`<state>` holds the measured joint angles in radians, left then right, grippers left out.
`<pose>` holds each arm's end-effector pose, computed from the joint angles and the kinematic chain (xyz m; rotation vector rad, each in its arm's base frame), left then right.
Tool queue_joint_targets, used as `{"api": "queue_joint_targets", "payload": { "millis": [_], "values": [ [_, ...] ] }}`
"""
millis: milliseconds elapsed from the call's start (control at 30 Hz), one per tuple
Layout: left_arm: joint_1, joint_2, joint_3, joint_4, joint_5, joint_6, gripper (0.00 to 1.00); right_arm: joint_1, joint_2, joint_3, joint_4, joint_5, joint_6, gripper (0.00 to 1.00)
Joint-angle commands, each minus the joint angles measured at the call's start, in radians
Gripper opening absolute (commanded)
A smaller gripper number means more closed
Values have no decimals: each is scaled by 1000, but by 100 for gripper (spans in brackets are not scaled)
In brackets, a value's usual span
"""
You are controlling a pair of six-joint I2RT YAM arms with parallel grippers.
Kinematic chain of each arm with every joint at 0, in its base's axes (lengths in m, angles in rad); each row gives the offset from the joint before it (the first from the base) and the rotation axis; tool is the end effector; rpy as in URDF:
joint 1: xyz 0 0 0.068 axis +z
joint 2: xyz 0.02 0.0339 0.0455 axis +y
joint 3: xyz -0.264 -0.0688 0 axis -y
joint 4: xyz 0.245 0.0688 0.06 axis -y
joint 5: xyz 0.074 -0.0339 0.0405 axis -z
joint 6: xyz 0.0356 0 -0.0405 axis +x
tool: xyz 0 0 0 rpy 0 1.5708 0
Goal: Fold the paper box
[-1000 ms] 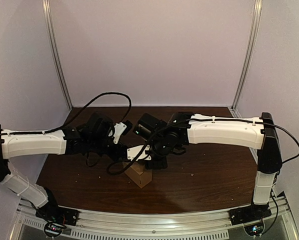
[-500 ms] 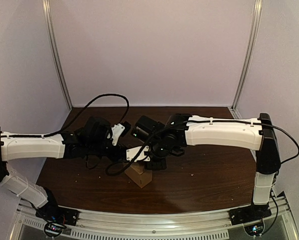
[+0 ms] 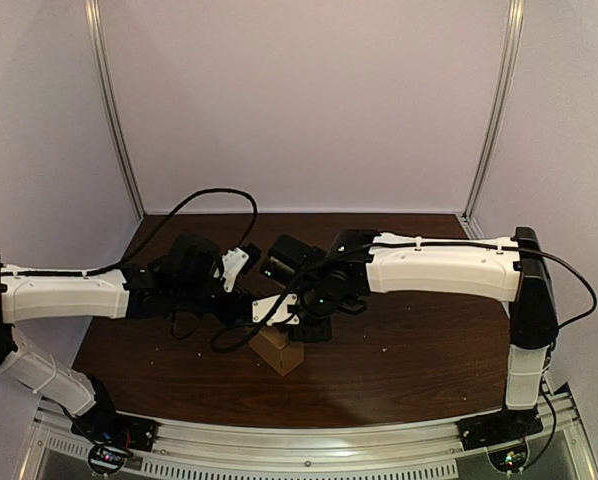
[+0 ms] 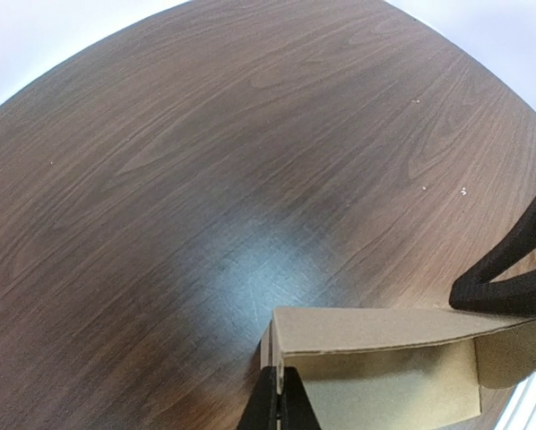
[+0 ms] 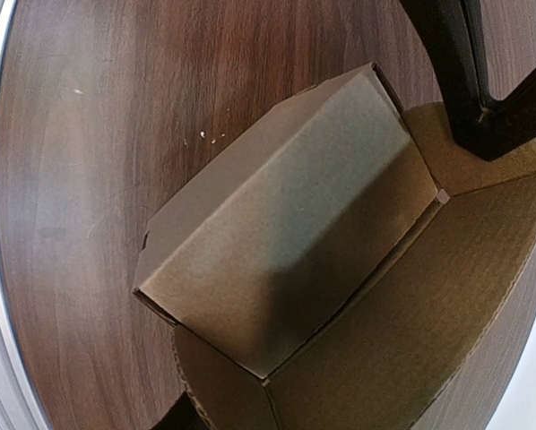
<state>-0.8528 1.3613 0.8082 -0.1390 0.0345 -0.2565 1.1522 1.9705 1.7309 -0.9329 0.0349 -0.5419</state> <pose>0.1895 -0.2188 0.2241 0.7056 2.2314 -0.6136 0.1708 0.3809 0.2558 -2.0534 1.8275 0.1209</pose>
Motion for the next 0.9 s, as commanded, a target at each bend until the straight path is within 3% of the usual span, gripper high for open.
{"api": "queue_joint_targets", "payload": {
  "millis": [0, 400, 867],
  "values": [
    [-4, 17, -73, -21, 27, 5, 0, 5, 18, 27, -1, 33, 23, 41],
    [-3, -26, -200, 149, 35, 13, 0, 35, 7, 16, 17, 162, 6, 40],
    [-2, -28, -294, 280, 41, -1, 0, 57, 19, 15, 32, 203, 1, 38]
  ]
}}
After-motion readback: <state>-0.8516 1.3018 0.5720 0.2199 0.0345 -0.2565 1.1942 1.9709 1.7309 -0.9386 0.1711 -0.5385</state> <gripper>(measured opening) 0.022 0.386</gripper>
